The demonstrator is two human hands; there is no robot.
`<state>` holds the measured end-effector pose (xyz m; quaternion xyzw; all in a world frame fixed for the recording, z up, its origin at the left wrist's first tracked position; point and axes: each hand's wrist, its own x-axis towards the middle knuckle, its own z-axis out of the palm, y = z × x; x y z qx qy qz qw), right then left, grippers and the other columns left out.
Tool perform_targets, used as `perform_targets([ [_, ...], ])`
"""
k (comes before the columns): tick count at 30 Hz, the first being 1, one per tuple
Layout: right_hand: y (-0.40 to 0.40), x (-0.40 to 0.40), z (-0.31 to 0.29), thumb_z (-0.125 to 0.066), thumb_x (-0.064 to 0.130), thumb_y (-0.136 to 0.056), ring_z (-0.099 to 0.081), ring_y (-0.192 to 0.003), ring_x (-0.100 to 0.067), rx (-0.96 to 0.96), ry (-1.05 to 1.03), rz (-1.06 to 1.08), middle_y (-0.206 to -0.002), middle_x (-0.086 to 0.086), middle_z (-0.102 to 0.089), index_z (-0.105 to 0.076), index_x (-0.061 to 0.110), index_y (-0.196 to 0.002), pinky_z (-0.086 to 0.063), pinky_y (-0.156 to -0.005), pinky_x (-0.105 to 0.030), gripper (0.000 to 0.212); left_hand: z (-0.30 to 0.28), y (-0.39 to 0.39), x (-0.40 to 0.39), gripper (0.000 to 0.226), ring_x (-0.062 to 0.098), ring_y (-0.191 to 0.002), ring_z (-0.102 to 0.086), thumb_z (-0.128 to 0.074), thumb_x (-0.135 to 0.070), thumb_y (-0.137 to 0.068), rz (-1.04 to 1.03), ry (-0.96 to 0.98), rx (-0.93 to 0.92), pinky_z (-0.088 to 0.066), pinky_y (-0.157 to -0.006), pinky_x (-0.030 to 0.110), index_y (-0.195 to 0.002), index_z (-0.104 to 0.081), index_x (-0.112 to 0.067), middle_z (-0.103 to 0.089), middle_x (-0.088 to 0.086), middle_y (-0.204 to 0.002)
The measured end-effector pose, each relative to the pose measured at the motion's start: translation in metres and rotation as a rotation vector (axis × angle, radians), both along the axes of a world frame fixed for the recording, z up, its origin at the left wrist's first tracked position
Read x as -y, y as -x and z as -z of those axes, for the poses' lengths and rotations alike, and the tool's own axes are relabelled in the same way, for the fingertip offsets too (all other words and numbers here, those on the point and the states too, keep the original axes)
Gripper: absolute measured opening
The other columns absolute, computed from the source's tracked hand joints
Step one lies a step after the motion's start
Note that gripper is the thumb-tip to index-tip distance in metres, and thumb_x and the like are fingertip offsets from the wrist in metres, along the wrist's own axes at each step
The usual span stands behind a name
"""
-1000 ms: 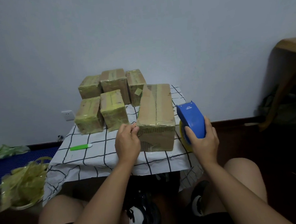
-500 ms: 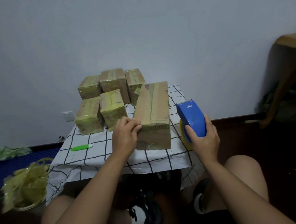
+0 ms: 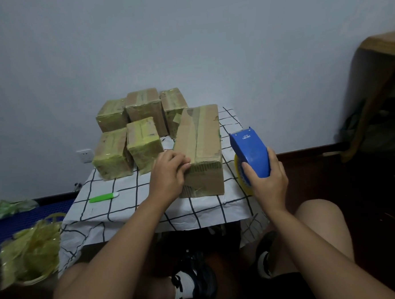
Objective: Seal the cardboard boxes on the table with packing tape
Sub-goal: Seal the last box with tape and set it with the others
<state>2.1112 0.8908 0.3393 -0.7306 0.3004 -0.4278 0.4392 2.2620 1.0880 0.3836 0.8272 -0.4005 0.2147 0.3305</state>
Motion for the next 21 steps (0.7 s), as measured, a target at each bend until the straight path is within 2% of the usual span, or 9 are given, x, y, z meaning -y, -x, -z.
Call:
perform_targets([
  [6, 0.001, -0.001, -0.001, -0.077, 0.040, -0.084, -0.052, -0.097, -0.015, 0.005, 0.004, 0.007, -0.113, -0.001, -0.049, -0.041, 0.025, -0.150, -0.044, -0.079, -0.030, 0.077, -0.003, 0.010, 0.008, 0.035, 0.018, -0.112, -0.049, -0.056, -0.041, -0.091, 0.072, -0.091, 0.133, -0.033, -0.094, 0.033, -0.116, -0.068, -0.019, -0.061, -0.002, -0.122],
  [8, 0.001, -0.002, -0.001, -0.077, 0.039, -0.084, -0.052, -0.096, -0.015, 0.004, 0.005, 0.009, -0.113, -0.001, -0.049, -0.041, 0.025, -0.150, -0.044, -0.079, -0.030, 0.076, -0.004, 0.011, 0.015, 0.032, 0.019, -0.106, -0.053, -0.055, -0.041, -0.091, 0.086, -0.104, 0.176, -0.033, -0.089, 0.031, -0.109, -0.071, -0.020, -0.064, -0.002, -0.114],
  [11, 0.001, -0.001, 0.000, -0.078, 0.039, -0.083, -0.053, -0.095, -0.015, 0.005, 0.006, 0.008, -0.113, -0.003, -0.051, -0.043, 0.025, -0.148, -0.044, -0.078, -0.030, 0.075, -0.004, 0.012, 0.024, 0.019, 0.022, -0.088, -0.056, -0.058, -0.030, -0.089, 0.072, -0.090, 0.188, -0.028, -0.078, 0.028, -0.089, -0.071, -0.016, -0.064, -0.003, -0.090],
  [14, 0.002, -0.001, -0.001, -0.078, 0.038, -0.083, -0.053, -0.094, -0.015, 0.004, 0.005, 0.007, -0.112, -0.002, -0.051, -0.043, 0.026, -0.148, -0.043, -0.077, -0.029, 0.074, -0.003, 0.013, 0.027, 0.011, 0.021, -0.087, -0.054, -0.060, -0.024, -0.087, 0.055, -0.092, 0.187, -0.025, -0.079, 0.029, -0.085, -0.068, -0.017, -0.061, -0.004, -0.083],
  [21, 0.002, -0.002, -0.001, -0.079, 0.038, -0.082, -0.052, -0.093, -0.016, 0.004, 0.005, 0.029, -0.110, -0.004, -0.052, -0.044, 0.025, -0.149, -0.041, -0.078, -0.028, 0.076, -0.011, 0.025, 0.036, 0.035, 0.016, -0.104, -0.053, -0.056, -0.043, -0.089, 0.143, -0.116, 0.202, -0.035, -0.092, 0.032, -0.109, -0.070, -0.019, -0.065, -0.004, -0.111],
])
